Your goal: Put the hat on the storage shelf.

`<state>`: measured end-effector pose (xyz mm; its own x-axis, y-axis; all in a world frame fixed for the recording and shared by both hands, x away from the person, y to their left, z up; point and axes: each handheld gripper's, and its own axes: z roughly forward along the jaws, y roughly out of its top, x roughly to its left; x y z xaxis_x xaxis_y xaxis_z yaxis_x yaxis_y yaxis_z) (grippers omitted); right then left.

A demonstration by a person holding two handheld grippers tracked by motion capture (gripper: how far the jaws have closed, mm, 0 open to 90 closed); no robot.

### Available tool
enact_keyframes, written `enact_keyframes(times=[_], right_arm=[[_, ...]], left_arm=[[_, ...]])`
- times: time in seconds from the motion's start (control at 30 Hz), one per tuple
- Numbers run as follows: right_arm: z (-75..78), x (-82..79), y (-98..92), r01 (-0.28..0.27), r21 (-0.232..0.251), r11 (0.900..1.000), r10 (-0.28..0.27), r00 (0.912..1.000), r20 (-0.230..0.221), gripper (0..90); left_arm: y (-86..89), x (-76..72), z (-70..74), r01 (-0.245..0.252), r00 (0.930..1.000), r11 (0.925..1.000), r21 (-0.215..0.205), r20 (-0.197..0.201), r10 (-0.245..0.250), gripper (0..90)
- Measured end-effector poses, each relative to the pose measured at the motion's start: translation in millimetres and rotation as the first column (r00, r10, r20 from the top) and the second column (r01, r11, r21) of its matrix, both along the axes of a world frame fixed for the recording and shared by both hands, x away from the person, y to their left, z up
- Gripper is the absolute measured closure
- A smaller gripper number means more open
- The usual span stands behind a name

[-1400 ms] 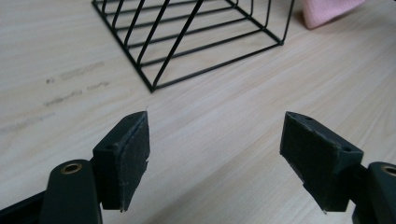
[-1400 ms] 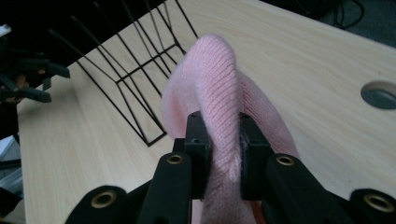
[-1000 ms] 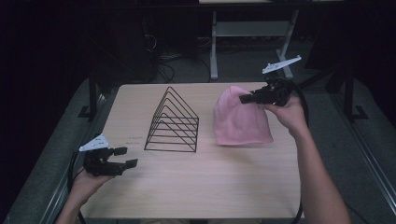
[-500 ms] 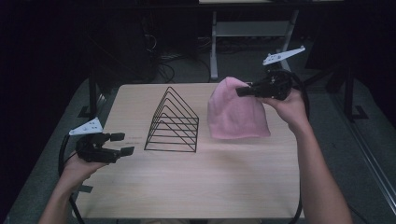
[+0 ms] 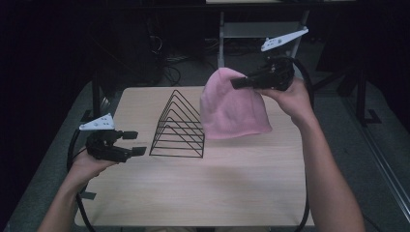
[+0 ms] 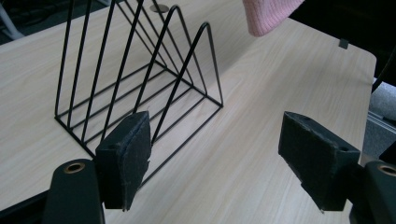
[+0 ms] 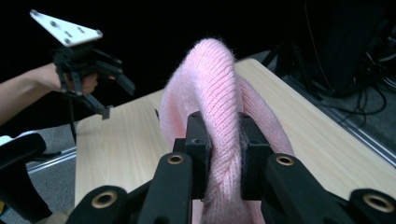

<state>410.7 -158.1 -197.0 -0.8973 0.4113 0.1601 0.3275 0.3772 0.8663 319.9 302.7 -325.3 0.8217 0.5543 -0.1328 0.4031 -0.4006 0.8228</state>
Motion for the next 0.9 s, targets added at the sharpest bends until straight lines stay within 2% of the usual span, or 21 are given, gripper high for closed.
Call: enact_keyframes(times=[0.2,0.5,0.7,0.73,0.8,0.9], right_arm=[[15.7,0.0,24.4,-0.046,-0.005,0.999,0.046,0.9988,0.014,77.4],[23.2,2.7,52.7,-0.098,-0.002,0.995,0.098,0.9948,0.028,77.3],[27.4,4.1,72.9,-0.135,0.005,0.991,0.134,0.9904,0.032,77.3],[27.5,4.5,75.2,-0.139,0.007,0.990,0.138,0.9898,0.034,77.3],[26.9,5.8,81.9,-0.147,0.016,0.989,0.146,0.9890,0.022,77.3],[24.9,8.3,93.7,-0.165,0.012,0.986,0.164,0.9862,0.019,77.3]], left_arm=[[-7.3,6.9,7.2,0.008,0.9998,0.9999,-0.007,0.017,-0.007,25.5],[-17.7,12.2,16.1,0.037,0.9992,0.9993,-0.004,0.017,-0.037,25.9],[-22.9,20.2,19.9,0.044,0.9988,0.9986,-0.028,0.022,-0.044,25.9],[-24.3,21.8,19.8,0.044,0.9988,0.9980,-0.046,0.022,-0.043,25.9],[-26.8,25.2,19.8,0.048,0.9986,0.9973,-0.055,0.022,-0.047,26.4],[-29.7,28.7,20.2,0.066,0.9977,0.9953,-0.070,0.017,-0.065,31.8]])
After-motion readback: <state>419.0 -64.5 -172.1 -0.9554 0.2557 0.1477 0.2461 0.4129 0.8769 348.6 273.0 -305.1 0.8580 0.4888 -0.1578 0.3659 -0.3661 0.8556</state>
